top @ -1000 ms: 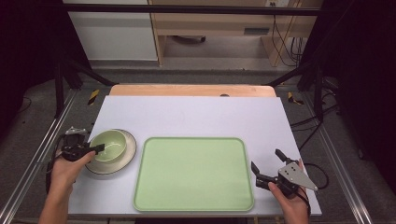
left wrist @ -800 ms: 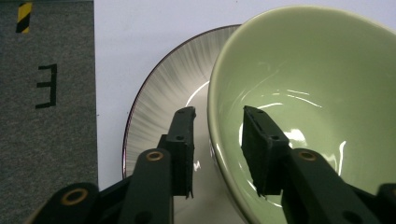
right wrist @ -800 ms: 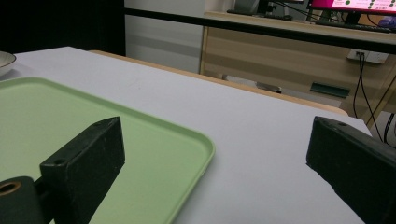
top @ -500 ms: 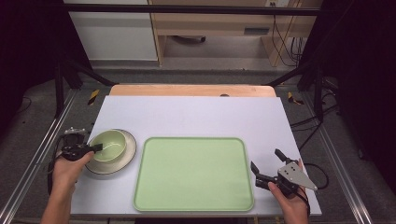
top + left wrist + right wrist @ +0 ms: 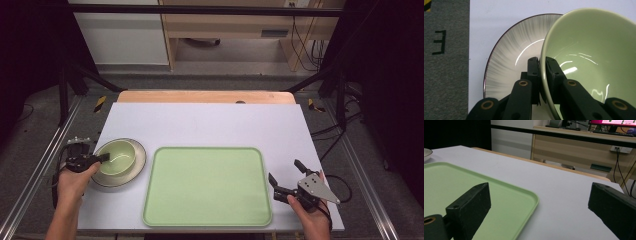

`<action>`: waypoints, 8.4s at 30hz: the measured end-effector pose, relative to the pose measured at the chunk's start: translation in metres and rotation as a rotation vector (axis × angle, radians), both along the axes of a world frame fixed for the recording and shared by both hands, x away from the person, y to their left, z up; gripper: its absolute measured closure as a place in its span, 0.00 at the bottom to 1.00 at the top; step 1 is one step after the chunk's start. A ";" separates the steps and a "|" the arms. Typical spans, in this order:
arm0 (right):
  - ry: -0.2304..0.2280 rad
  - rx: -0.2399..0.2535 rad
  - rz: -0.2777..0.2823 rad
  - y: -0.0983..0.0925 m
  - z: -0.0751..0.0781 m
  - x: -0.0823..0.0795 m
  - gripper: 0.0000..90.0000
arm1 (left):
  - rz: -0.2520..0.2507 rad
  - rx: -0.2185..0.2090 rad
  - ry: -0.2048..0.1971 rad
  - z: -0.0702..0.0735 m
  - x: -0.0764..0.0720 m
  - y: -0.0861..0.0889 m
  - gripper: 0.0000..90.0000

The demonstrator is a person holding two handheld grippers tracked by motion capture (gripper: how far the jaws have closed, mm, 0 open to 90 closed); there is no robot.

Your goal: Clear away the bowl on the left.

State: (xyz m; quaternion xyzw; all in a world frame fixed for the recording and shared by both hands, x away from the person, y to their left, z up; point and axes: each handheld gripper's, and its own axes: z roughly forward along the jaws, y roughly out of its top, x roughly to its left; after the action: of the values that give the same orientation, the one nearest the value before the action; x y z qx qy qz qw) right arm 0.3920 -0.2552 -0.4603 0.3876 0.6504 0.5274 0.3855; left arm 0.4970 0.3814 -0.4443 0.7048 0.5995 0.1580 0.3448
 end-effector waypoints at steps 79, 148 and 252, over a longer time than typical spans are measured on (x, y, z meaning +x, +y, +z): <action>-0.047 -0.026 0.024 0.004 0.004 -0.002 0.05 | -0.247 -0.119 -0.105 0.043 -0.017 -0.093 0.92; -0.063 -0.040 0.022 0.003 0.004 -0.002 0.05 | -0.501 -0.116 -0.011 0.013 -0.020 -0.212 0.92; -0.048 -0.029 0.029 0.003 0.003 -0.001 0.05 | -0.544 -0.137 0.049 -0.008 -0.013 -0.237 0.85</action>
State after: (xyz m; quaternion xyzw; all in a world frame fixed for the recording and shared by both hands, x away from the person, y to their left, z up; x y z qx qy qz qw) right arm 0.3910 -0.2526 -0.4569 0.3598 0.6542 0.5324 0.3989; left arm 0.4836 0.1442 -0.4525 0.8185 0.4056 0.0018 0.4068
